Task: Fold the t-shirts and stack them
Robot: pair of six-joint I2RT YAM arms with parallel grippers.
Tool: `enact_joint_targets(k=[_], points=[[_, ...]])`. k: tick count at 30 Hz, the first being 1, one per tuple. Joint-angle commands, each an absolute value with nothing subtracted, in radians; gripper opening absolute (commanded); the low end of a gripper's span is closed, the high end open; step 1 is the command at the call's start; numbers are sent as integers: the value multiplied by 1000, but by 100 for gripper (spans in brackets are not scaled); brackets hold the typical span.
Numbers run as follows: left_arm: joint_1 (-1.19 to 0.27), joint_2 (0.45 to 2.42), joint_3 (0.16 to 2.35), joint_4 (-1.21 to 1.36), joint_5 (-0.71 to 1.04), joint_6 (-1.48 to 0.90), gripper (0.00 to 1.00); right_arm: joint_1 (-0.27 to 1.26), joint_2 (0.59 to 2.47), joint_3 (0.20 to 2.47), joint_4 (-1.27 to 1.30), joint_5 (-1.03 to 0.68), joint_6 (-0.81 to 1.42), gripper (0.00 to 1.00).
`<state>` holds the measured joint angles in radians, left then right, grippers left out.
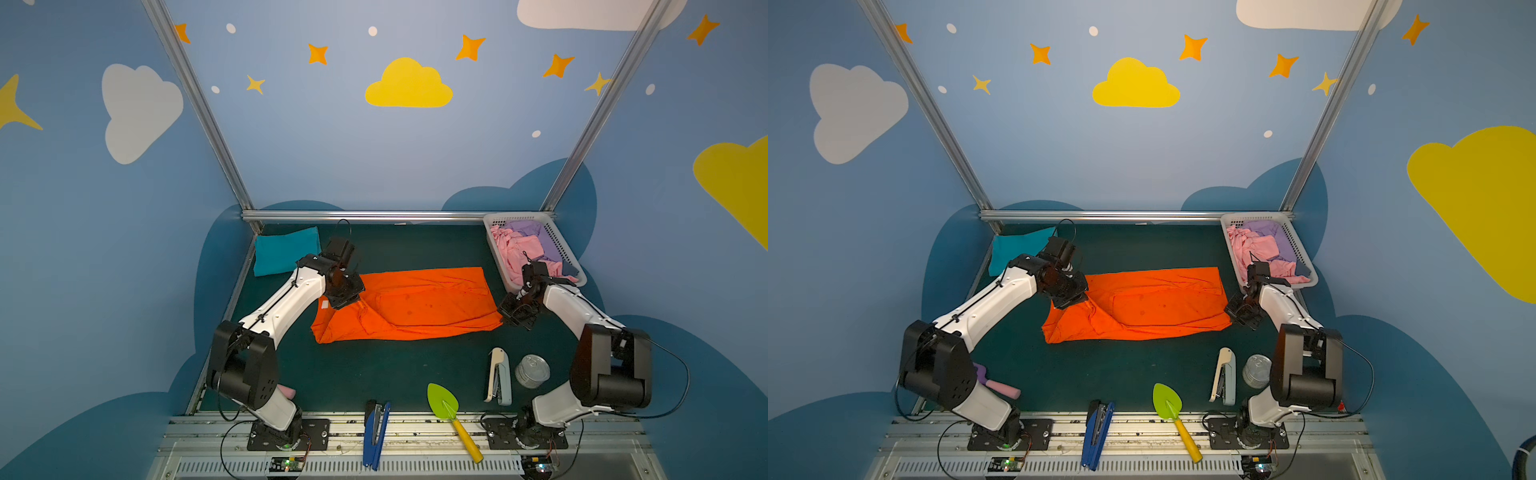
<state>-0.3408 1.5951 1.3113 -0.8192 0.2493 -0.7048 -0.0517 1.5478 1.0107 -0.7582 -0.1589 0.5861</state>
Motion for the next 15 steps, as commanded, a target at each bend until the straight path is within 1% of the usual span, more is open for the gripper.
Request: enact_joint_targets(k=[1, 5, 6, 9, 10, 11, 12, 15], points=[[-321, 1559, 1330, -866, 225, -676, 4, -48, 1543, 1036, -790, -166, 585, 0], [-320, 1520, 1311, -871, 245, -686, 4, -32, 1502, 985, -817, -182, 578, 0], [-319, 1512, 1302, -870, 251, -690, 4, -29, 1490, 971, -818, -184, 580, 2], [-319, 1485, 1280, -865, 265, -699, 4, -22, 1445, 915, -822, -183, 585, 22], [-319, 1477, 1276, -867, 264, -699, 4, -21, 1435, 899, -821, -176, 584, 26], [-319, 1472, 1272, -868, 261, -698, 4, -21, 1426, 890, -822, -170, 583, 27], [-319, 1467, 1269, -870, 257, -699, 4, -21, 1421, 881, -823, -165, 580, 26], [-319, 1462, 1264, -870, 250, -698, 4, -21, 1420, 865, -815, -169, 575, 8]])
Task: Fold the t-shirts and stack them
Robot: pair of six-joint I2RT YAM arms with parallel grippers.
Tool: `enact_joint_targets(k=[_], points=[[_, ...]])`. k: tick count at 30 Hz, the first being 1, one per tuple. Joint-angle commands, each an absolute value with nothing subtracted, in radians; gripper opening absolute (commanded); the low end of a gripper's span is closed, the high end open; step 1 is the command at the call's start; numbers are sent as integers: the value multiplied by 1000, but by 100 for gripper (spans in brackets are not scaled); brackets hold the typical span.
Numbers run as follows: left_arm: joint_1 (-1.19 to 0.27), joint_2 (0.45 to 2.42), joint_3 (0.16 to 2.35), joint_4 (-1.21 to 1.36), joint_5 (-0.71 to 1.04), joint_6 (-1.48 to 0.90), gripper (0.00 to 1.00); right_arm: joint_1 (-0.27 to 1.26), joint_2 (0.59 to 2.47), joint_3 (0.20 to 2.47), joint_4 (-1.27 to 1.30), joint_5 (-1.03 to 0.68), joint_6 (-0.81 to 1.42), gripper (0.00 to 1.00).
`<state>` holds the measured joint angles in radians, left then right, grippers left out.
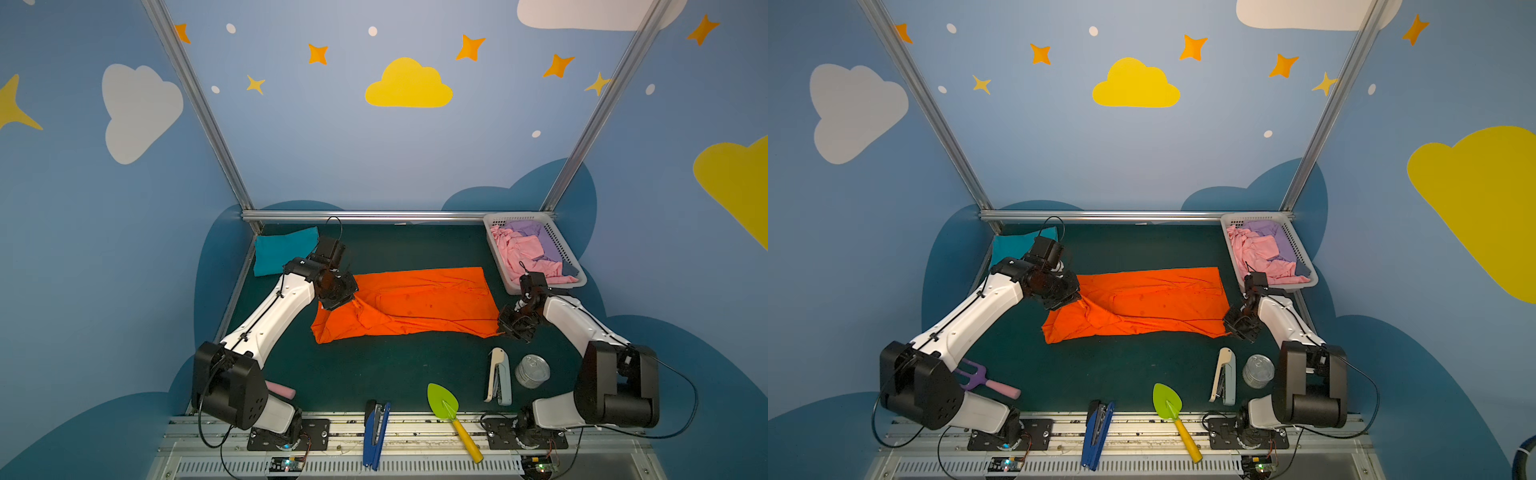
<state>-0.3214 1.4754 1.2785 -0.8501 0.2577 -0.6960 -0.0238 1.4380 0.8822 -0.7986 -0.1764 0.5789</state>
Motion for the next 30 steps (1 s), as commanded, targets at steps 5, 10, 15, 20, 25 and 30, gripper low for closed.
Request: enact_joint_targets(k=[5, 10, 15, 20, 25, 30], points=[[-318, 1469, 1258, -859, 254, -702, 4, -21, 1433, 877, -801, -184, 576, 5], [-319, 1469, 1255, -857, 257, -706, 4, -25, 1423, 896, -816, -166, 570, 20], [-318, 1468, 1258, -862, 252, -704, 4, -37, 1420, 913, -809, -161, 566, 0], [-320, 1474, 1270, -858, 247, -702, 4, -54, 1454, 975, -794, -163, 589, 1], [-319, 1502, 1288, -850, 235, -698, 4, -53, 1523, 1047, -776, -161, 604, 9], [-318, 1534, 1312, -852, 219, -692, 4, -46, 1587, 1093, -765, -151, 609, 11]])
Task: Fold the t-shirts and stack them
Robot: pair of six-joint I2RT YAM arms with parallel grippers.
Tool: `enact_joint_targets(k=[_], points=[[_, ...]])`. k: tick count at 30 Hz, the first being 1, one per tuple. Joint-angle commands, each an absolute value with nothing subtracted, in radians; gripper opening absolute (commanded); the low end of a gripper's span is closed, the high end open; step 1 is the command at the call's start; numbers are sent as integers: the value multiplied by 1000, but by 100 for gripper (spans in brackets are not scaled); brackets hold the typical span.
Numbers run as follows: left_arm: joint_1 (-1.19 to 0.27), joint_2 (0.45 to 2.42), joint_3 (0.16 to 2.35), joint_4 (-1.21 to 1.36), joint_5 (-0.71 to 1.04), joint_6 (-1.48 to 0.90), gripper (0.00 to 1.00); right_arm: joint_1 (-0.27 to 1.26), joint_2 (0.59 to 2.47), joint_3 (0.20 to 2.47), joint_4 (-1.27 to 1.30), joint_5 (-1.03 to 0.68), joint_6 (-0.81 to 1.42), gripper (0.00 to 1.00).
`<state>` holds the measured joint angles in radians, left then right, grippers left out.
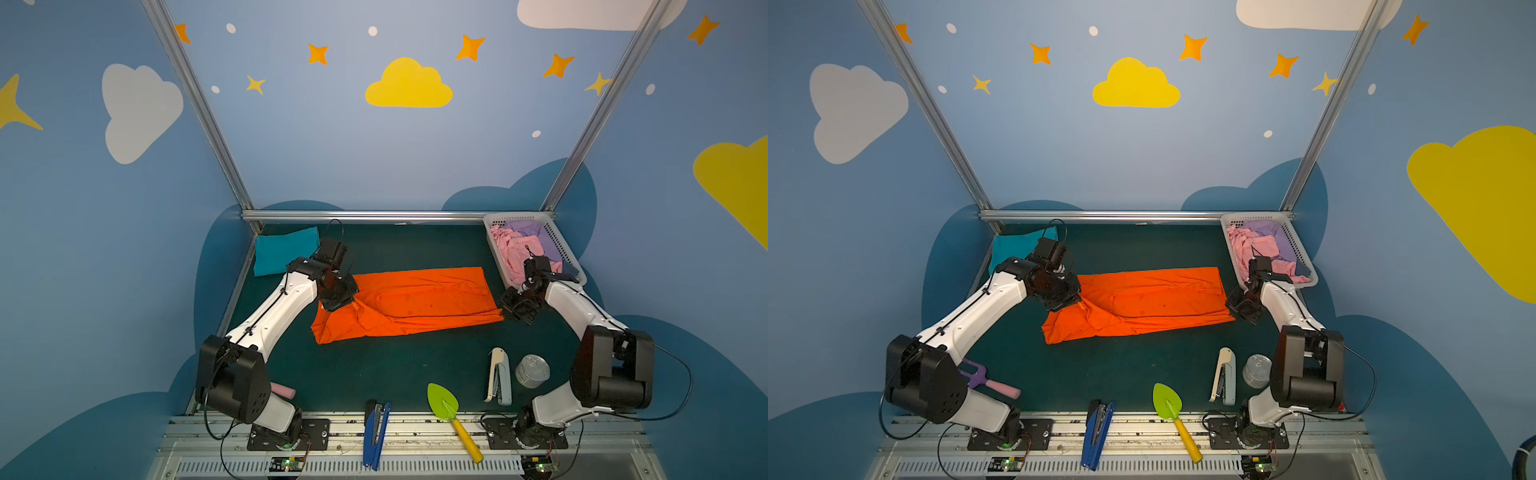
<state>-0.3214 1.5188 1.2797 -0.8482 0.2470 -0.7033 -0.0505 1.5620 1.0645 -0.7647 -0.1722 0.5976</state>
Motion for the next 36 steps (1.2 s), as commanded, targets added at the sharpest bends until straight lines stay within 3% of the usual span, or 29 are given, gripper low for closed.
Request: enact_joint_targets(k=[1, 7, 14, 22, 29, 36], points=[[-317, 1536, 1318, -858, 218, -690, 4, -41, 1595, 1099, -764, -146, 609, 11], [-312, 1538, 1359, -900, 74, -687, 4, -12, 1632, 1125, -753, -110, 612, 11], [-310, 1582, 1378, -887, 91, -683, 4, 45, 1697, 1186, -761, -54, 611, 12], [-310, 1605, 1361, -879, 110, -684, 6, 65, 1690, 1229, -771, 8, 621, 37], [-310, 1640, 1373, -874, 106, -672, 11, 99, 1599, 1255, -799, 35, 623, 40], [-310, 1736, 1447, -891, 83, -637, 6, 145, 1475, 1212, -796, 32, 622, 42]])
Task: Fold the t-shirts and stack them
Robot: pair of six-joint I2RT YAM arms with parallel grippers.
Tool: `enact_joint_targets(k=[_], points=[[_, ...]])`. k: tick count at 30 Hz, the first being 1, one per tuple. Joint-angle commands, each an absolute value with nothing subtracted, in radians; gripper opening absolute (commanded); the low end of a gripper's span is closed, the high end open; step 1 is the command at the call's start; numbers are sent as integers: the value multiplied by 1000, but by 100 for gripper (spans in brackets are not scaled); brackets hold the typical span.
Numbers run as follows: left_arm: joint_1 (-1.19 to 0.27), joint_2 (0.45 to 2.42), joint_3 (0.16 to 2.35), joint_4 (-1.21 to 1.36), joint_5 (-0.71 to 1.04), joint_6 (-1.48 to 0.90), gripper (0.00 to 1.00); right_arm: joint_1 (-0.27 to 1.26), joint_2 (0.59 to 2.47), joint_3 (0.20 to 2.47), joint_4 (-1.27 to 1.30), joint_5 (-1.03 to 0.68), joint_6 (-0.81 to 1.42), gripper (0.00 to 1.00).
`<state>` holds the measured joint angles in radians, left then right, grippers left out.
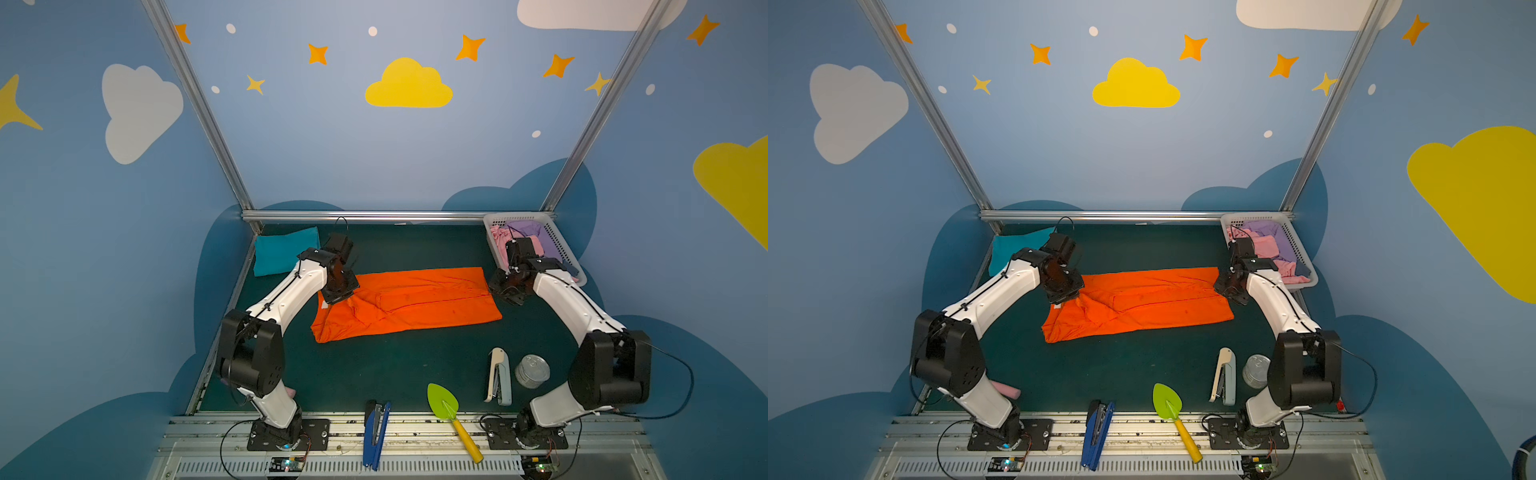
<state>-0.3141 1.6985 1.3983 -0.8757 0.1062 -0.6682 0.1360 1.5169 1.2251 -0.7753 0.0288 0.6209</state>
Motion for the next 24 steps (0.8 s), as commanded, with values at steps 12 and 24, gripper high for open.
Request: enact_joint_targets(k=[12, 24], points=[[-306, 1923, 1713, -944, 20, -633, 9, 482, 1517, 1184, -602, -82, 532, 29], [-278, 2072, 1973, -1128, -152, -594, 27, 757, 1837, 1395, -526, -210, 443, 37]])
